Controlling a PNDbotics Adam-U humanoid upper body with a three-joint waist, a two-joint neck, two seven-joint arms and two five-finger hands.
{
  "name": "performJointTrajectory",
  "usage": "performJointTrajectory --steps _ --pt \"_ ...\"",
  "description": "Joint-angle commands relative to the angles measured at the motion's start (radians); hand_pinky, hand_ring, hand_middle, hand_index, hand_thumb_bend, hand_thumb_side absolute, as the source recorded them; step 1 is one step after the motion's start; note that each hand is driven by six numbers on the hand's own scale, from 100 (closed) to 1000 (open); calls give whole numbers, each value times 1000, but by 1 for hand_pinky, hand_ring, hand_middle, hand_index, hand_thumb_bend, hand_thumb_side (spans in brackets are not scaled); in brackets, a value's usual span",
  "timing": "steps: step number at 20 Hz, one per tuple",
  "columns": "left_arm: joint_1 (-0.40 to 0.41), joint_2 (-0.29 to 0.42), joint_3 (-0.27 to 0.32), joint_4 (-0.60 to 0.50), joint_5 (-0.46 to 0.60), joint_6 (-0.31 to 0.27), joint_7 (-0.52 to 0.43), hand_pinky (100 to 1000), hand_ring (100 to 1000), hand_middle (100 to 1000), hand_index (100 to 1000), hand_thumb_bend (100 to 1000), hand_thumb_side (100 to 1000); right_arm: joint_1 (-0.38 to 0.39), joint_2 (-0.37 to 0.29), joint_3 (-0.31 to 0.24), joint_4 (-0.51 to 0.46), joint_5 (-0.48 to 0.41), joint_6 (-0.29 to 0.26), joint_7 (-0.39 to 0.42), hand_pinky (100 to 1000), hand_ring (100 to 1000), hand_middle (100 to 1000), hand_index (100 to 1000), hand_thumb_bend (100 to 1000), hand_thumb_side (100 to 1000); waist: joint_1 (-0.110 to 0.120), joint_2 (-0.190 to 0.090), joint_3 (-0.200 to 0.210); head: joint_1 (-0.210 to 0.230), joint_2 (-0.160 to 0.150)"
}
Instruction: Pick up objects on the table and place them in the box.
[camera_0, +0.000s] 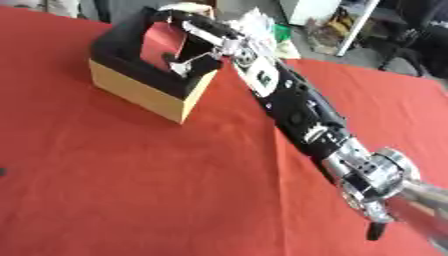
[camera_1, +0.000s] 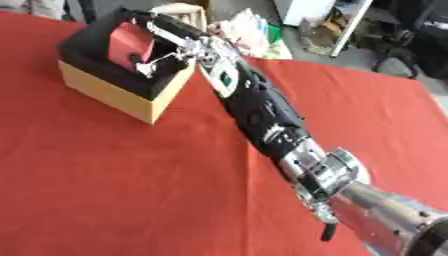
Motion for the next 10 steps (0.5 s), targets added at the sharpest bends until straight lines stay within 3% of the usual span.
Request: performJointTrajectory --steps 1,10 --pt "-14 -1 -1 -15 -2 1 0 805 1000 917 910 100 439 -15 -20 -8 -18 -8 9 -32 883 1000 965 1000 100 234 10 -14 -3 1 -14" --pt "-11 -1 1 -15 -1 2 3 804 1000 917 910 100 435 -8 -22 -2 -18 -4 7 -28 894 1000 973 1000 100 246 14 -17 -14 3 -15"
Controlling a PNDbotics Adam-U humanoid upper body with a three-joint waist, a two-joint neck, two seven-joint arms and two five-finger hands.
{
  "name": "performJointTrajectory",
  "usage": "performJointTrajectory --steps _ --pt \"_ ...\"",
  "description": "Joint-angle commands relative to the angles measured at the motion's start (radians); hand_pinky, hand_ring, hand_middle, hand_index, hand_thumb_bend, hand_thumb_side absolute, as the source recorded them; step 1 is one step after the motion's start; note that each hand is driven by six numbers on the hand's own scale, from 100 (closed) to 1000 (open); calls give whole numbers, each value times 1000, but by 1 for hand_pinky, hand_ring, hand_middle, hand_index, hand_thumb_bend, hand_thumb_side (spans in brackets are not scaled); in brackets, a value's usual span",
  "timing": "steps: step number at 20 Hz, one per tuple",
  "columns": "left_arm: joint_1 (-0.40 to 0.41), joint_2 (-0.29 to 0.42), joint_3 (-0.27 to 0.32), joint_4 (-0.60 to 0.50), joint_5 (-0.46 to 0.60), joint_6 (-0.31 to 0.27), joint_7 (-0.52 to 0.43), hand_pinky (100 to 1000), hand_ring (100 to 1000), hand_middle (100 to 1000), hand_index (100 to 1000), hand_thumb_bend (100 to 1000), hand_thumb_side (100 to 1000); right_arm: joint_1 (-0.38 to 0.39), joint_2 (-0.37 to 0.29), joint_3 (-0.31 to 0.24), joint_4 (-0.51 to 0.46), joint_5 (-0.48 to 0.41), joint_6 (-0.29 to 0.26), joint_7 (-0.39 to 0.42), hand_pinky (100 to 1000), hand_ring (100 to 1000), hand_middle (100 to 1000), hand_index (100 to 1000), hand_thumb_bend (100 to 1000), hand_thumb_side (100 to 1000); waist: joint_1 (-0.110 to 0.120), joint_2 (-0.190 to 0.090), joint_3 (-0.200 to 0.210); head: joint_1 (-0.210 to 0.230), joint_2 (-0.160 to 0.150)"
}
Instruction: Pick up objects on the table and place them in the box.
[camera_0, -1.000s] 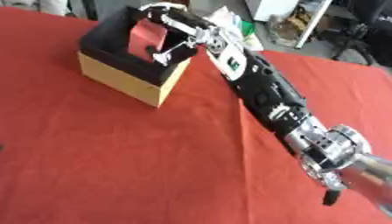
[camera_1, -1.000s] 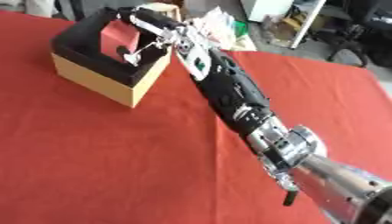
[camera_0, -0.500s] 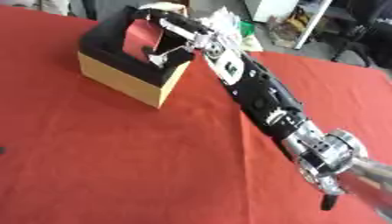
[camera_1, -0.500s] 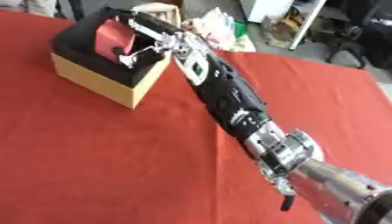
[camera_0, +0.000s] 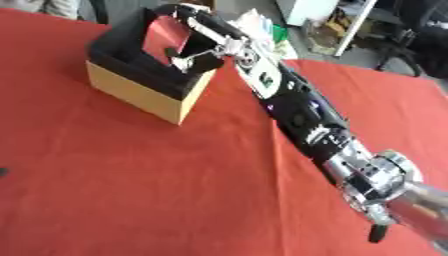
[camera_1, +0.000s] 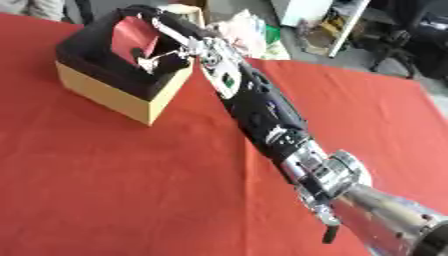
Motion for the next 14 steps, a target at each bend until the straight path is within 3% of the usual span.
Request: performJointTrajectory --steps 1,2,3,4,8,14 --pt "-11 -1 1 -15 1 1 3 805 1000 917 910 100 435 -16 -22 -1 -19 -2 -11 11 916 1000 989 1000 103 238 14 -18 -3 0 -13" --pt "-11 -1 2 -15 1 1 3 805 1000 917 910 100 435 -15 -23 3 -20 4 -22 27 931 1000 1000 1000 117 222 14 -18 -3 -2 -13" --pt "-10 -1 2 -15 1 1 3 805 1000 917 910 100 436 -15 -24 6 -22 12 -37 46 986 1000 1000 1000 174 125 15 -18 -6 -3 -13" --pt "-10 -1 2 -15 1 1 4 804 1000 917 910 100 436 -14 -26 11 -26 26 -58 74 999 1000 1000 1000 183 106 15 -18 -9 -3 -13" --pt "-10 0 3 -15 1 1 4 804 1000 916 910 100 434 -12 -29 2 -35 59 -114 155 1000 1000 1000 1000 215 134 17 -18 -20 -5 -13" --pt "-9 1 4 -14 1 1 6 805 1000 916 910 100 435 -12 -31 -10 -46 41 -111 138 994 1000 1000 1000 170 157 19 -17 -29 -5 -13"
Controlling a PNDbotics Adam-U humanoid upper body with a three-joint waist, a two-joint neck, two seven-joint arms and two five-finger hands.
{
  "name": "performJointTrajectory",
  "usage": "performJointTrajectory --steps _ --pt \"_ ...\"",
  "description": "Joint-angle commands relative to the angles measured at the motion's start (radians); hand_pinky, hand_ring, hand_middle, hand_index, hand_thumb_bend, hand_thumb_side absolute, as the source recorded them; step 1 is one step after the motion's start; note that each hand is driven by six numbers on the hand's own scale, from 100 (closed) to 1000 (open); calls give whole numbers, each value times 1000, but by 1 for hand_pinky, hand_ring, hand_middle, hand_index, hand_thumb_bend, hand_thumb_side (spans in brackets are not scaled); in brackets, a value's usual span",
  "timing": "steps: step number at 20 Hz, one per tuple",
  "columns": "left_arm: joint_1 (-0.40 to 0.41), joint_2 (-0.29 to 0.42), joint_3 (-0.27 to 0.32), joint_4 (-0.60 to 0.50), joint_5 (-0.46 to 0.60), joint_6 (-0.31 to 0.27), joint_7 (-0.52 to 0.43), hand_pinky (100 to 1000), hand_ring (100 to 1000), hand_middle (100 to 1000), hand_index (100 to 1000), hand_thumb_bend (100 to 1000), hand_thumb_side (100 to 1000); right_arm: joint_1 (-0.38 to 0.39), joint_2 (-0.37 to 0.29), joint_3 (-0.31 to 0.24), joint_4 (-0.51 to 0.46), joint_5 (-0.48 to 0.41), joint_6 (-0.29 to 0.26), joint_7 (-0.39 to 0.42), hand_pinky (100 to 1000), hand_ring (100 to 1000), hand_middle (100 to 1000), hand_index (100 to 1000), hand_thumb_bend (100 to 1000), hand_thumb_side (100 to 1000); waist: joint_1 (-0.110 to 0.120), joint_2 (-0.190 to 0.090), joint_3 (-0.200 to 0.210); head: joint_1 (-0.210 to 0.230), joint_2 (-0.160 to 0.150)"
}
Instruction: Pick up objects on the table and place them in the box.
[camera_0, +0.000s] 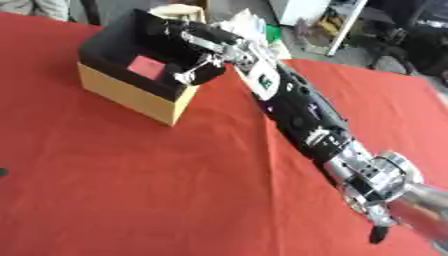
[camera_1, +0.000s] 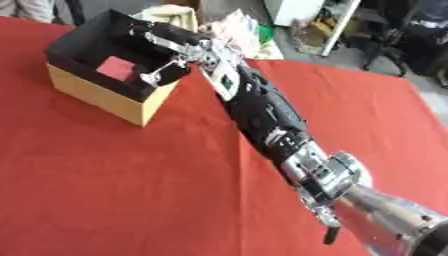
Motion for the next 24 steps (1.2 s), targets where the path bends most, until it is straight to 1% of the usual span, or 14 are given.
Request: performJointTrajectory --steps 1,2,3,7,8,10,12,17,23,24 --pt "-8 1 4 -13 0 0 3 804 1000 916 910 100 434 -13 -32 -14 -30 -16 1 -11 991 1000 1000 1000 137 175 16 -17 -6 -2 -13" --pt "-7 1 4 -13 0 0 3 805 1000 916 910 100 435 -13 -33 -16 -35 -26 4 -15 987 1000 1000 1000 152 153 16 -17 -9 -1 -13" --pt "-6 1 5 -12 -1 0 4 805 1000 916 910 100 436 -12 -36 -19 -44 -40 6 -20 984 1000 1000 1000 146 144 17 -18 -13 1 -13" --pt "-3 2 6 -10 -3 0 6 805 1000 916 910 100 436 -9 -44 -18 -66 -77 20 -20 984 1000 1000 1000 146 144 18 -20 -20 4 -12" --pt "1 1 6 -9 -3 0 6 805 1000 915 910 100 433 -10 -52 -26 -76 -84 17 -23 967 1000 1000 1000 124 107 22 -25 -28 4 -8" --pt "13 4 15 -7 -5 -2 14 805 1000 915 910 100 433 2 -71 -35 -120 -113 3 -48 963 1000 1000 1000 119 100 29 -31 -66 20 -3" --pt "22 8 23 -7 -7 -4 21 805 1000 915 909 100 431 21 -89 -26 -174 -146 7 -78 958 1000 1000 1000 119 100 35 -35 -98 33 2" --pt "42 14 40 -3 -13 -9 40 805 1000 915 909 100 429 81 -135 -12 -315 -234 37 -104 953 1000 1000 1000 118 100 50 -42 -166 57 9" --pt "63 18 63 -1 -23 -15 62 806 1000 916 908 100 429 181 -195 -30 -472 -333 89 -111 946 1000 1000 1000 103 100 67 -43 -236 93 8" --pt "65 19 68 -1 -24 -17 66 806 1000 915 907 100 425 199 -203 -34 -495 -348 95 -113 926 1000 989 1000 100 100 71 -42 -247 100 6"
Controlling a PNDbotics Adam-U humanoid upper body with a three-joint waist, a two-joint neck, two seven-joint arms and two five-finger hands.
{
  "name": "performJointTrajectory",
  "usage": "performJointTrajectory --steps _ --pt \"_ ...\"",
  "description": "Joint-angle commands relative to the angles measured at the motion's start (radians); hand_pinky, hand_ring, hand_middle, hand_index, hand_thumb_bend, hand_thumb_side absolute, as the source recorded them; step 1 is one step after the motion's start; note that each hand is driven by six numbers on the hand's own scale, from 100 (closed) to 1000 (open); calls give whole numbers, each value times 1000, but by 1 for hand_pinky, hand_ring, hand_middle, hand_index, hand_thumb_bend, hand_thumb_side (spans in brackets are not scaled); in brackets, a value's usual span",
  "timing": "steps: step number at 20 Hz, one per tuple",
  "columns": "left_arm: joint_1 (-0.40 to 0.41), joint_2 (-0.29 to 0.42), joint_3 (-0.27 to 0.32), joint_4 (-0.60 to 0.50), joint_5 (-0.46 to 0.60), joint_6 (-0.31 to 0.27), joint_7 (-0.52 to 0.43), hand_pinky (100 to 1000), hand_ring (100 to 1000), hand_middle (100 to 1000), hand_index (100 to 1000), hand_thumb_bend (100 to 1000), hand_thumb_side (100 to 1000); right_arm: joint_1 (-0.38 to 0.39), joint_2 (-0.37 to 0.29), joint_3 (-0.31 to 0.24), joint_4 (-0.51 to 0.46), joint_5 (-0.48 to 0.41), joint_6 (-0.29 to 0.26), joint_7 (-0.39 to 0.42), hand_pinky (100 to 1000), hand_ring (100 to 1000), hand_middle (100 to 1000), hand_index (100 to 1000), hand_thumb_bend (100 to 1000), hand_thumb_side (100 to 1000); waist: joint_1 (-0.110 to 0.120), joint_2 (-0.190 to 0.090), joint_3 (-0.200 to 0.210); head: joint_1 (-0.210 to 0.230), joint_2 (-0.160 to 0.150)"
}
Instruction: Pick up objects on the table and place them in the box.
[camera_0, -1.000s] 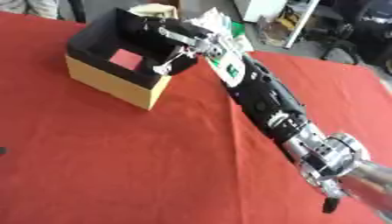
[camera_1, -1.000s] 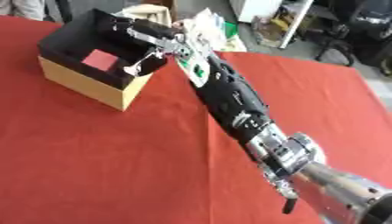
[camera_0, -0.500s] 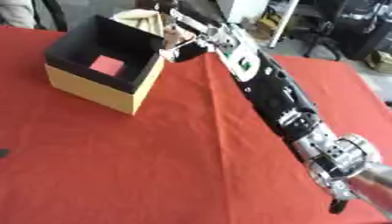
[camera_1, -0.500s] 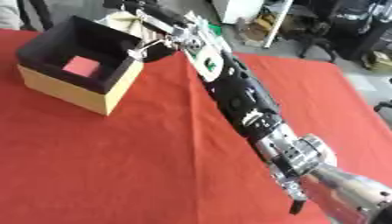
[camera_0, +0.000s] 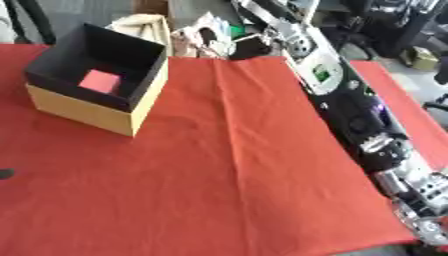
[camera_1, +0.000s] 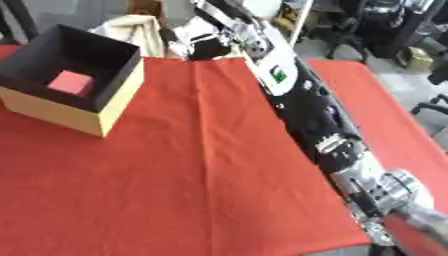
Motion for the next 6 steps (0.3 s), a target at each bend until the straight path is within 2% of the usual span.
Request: performJointTrajectory --steps 1,6 --pt "-2 18 19 -13 -8 -5 16 806 1000 915 906 100 424 28 -63 -24 -91 -57 23 -5 925 1000 988 1000 100 100 17 -16 -18 20 0" --pt "4 22 37 -14 -13 -15 35 805 1000 914 906 100 415 145 -109 -68 -200 -138 53 -22 910 1000 981 1000 100 100 35 -7 -71 41 -6"
